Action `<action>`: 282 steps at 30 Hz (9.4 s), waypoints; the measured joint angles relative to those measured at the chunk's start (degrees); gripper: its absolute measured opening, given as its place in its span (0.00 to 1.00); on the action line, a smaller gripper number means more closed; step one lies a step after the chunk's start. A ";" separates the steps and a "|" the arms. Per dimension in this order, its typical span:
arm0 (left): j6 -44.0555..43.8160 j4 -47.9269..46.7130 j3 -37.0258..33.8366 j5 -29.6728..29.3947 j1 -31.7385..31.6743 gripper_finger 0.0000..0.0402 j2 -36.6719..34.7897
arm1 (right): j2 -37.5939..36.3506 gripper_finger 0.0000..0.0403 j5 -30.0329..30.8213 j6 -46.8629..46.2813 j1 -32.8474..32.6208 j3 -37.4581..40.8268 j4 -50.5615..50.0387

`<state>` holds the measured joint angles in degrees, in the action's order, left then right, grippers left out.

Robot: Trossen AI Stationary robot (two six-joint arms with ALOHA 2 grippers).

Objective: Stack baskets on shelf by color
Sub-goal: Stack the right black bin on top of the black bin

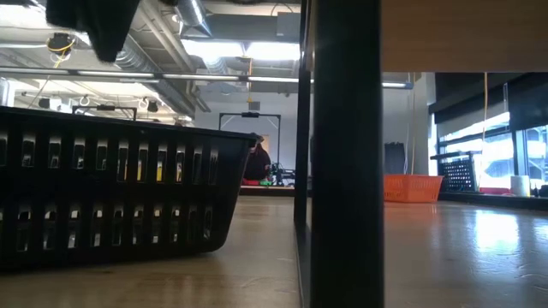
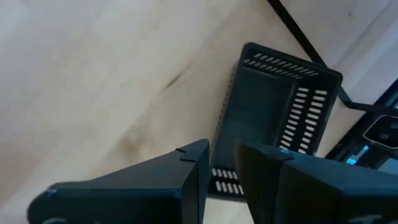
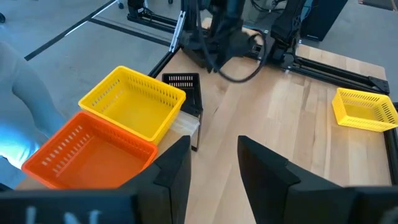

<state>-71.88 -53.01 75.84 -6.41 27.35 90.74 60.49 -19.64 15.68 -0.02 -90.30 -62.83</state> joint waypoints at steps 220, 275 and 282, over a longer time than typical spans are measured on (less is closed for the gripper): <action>29.47 -12.15 18.61 -47.26 -17.81 0.00 -1.90 | 13.02 0.33 27.36 -0.19 0.01 -0.02 15.00; 34.93 -3.76 18.74 -48.48 -18.45 0.00 -1.84 | 35.10 0.01 50.63 0.01 0.64 0.00 40.26; 35.07 -3.04 18.74 -44.22 -19.95 0.09 -1.88 | 35.12 0.00 50.56 0.15 0.71 0.04 39.98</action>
<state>-36.81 -56.05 94.59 -50.63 7.40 88.86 95.61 30.92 15.83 0.69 -90.26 -22.85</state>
